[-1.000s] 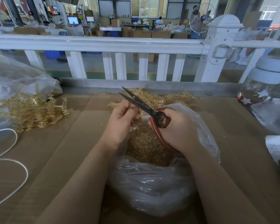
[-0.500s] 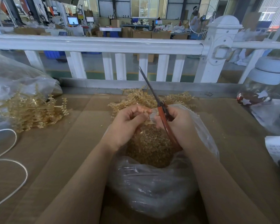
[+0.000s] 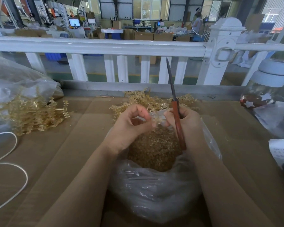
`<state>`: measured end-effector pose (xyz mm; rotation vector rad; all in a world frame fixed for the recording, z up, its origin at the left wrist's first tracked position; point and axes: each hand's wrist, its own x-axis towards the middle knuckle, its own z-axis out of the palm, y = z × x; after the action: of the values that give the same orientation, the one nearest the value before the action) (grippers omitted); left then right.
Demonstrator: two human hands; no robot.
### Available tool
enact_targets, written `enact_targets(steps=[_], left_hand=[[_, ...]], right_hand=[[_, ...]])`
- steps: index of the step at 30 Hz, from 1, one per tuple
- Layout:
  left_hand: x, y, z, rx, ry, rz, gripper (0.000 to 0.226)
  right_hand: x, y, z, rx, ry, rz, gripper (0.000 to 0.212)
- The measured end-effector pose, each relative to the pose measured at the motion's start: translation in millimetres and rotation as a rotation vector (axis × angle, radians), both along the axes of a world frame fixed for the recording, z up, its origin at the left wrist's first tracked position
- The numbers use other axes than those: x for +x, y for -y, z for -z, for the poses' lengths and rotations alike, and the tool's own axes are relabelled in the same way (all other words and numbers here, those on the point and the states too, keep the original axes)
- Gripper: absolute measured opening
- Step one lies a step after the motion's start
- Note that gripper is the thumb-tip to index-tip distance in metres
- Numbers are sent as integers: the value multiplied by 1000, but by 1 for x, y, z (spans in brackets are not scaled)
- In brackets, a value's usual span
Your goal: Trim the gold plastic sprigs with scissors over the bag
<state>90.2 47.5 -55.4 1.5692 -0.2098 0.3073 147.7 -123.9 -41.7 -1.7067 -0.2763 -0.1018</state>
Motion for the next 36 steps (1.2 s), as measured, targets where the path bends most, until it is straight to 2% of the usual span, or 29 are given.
enact_targets(steps=[2, 4, 8, 13, 19, 22, 26, 31, 36], left_hand=[[0, 1, 0, -68, 19, -14, 14], [-1, 3, -2, -100, 36, -55, 7], [-3, 6, -7, -135, 106, -80, 5], [-1, 8, -9, -190, 122, -114, 5], [-3, 7, -11, -296, 19, -36, 9], [-3, 5, -12, -280, -45, -40, 11], [-3, 5, -13, -295, -6, -42, 23], [-6, 9, -13, -148, 8, 6, 14], [-6, 6, -13, -84, -43, 9, 18]], right_hand=[[0, 0, -1, 6, -6, 4, 21], [-2, 0, -1, 17, -3, -12, 18], [-6, 0, -3, 30, 4, -72, 17], [-11, 2, -8, -70, 68, -208, 12], [-9, -2, -3, 32, 8, -212, 24], [-6, -2, 1, 67, 14, -176, 21], [-2, -2, 4, 113, 30, -155, 18], [0, 1, 6, 173, 14, -170, 21], [-1, 1, 4, 268, 4, -176, 20]])
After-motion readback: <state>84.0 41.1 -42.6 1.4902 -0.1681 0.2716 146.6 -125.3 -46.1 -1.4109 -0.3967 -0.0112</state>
